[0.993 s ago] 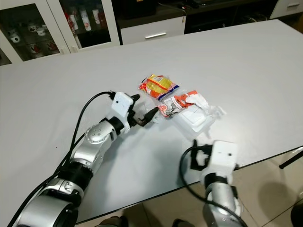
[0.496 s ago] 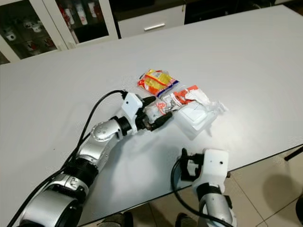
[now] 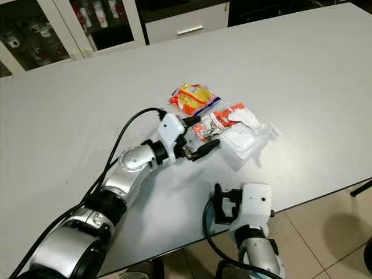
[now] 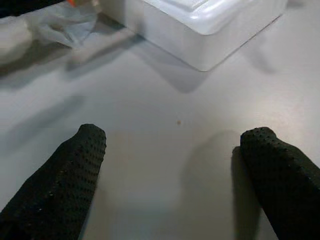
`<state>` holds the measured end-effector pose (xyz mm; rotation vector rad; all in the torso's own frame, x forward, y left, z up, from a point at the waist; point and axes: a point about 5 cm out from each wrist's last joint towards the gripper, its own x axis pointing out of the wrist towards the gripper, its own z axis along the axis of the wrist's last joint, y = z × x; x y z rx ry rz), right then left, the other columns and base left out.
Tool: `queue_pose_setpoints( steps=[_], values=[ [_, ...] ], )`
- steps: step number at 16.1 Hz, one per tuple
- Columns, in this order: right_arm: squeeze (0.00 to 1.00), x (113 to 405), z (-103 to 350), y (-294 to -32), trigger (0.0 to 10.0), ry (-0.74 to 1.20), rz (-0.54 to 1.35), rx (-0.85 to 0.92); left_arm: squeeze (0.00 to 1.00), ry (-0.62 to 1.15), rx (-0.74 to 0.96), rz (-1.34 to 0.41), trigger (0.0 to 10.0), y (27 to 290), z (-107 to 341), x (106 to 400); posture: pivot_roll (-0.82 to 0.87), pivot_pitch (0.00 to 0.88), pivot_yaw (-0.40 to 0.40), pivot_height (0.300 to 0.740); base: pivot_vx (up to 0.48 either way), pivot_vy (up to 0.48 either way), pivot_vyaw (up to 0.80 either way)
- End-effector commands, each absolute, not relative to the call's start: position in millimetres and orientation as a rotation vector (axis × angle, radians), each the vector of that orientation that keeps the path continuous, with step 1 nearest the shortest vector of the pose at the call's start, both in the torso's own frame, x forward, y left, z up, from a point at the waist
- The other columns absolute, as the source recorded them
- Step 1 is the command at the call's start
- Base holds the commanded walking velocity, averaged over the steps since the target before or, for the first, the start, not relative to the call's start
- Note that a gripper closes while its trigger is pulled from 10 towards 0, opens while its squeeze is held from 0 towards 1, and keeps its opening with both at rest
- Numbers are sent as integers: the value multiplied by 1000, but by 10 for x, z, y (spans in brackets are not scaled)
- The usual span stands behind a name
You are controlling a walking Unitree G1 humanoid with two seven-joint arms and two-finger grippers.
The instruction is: Picking trash to rubbish bin
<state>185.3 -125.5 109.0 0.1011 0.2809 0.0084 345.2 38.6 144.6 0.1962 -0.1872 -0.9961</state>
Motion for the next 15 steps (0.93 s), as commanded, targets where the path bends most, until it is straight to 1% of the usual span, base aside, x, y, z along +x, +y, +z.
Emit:
queue_pose_setpoints(
  steps=[1,6,7,10,15],
  values=[
    [0,1845,1150,-1231,10000,262,21,116,0,-182,227,-1021,10000,362,1424,3441,2,181,89,740,0,0,0],
    [0,1846,1152,-1209,10000,261,39,115,0,-187,215,-1048,10000,309,1418,3433,2,181,89,740,0,0,0],
    [0,1855,1178,-1193,10000,245,58,110,0,-193,239,-1060,10000,284,1411,3422,-4,186,85,740,0,0,0],
    [0,1863,1264,-1158,10000,170,113,107,0,-186,241,-1050,10000,273,1386,3424,-4,186,85,740,0,0,0],
    [0,1867,1268,-1144,10000,152,136,109,0,-175,247,-1050,10000,276,1343,3413,-4,185,86,740,0,0,0]
  ],
)
